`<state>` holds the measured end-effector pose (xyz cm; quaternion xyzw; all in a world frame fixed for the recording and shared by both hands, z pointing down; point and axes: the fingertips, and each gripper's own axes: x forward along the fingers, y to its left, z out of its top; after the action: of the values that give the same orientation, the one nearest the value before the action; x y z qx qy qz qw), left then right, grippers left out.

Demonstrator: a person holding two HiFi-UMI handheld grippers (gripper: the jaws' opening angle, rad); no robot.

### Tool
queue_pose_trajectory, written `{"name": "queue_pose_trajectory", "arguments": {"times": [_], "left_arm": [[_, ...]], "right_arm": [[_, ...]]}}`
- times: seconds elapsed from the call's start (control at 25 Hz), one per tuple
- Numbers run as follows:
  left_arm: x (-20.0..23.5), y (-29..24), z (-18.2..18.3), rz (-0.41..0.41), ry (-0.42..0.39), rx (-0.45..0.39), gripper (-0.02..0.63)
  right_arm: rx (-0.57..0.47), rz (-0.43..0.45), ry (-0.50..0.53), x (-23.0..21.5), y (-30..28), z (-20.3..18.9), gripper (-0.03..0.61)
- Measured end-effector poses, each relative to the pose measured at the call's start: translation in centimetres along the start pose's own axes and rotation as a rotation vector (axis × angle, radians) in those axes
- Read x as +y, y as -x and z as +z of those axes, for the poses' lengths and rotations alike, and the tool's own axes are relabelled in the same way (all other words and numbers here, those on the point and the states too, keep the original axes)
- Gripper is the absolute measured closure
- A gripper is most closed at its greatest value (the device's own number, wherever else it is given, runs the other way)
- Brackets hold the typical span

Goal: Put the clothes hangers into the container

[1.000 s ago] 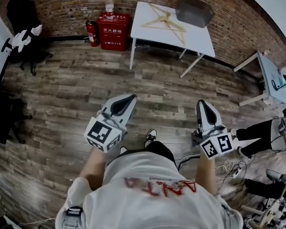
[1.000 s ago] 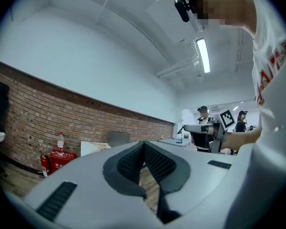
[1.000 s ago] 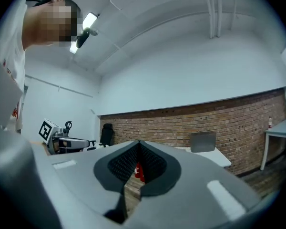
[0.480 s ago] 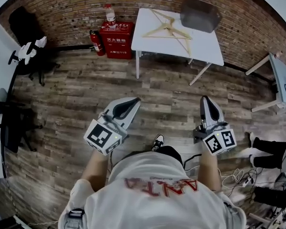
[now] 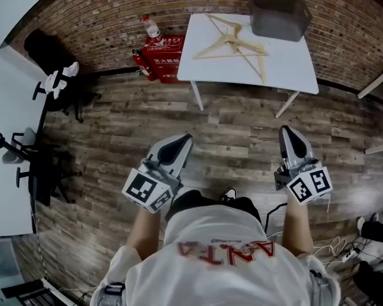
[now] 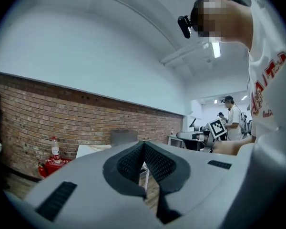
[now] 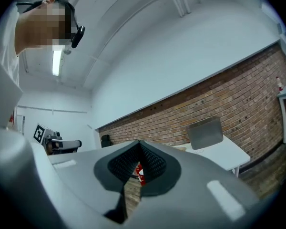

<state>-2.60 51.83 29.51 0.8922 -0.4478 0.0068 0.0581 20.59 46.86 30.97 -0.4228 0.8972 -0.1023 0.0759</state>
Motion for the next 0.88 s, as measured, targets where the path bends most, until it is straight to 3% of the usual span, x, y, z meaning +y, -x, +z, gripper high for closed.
{"name": "queue_pose_trajectory", "arguments": {"times": [0.4, 0.6, 0.72, 0.88], "left_arm": [[2.8, -7.7, -0.1, 0.039, 0.024, 0.005, 0.604], [4.3, -12.4, -0.5, -0.018, 0.064, -0.020, 0.604], [6.3, -15.0, -0.5, -0.037, 0.074, -0.033, 0.604], [10.8, -18.4, -0.4, 0.004, 0.048, -0.039, 0.604]], "right_arm": [[0.021, -0.021, -0.028, -6.5, -0.9, -1.2, 0.577], [0.032, -0.102, -0.006, -10.1, -1.3, -0.4, 0.577], [0.046, -0.127, 0.008, -11.4, -2.8, -0.5, 0.577], [0.062, -0.110, 0.023, -12.7, -7.3, 0.3, 0.577]]}}
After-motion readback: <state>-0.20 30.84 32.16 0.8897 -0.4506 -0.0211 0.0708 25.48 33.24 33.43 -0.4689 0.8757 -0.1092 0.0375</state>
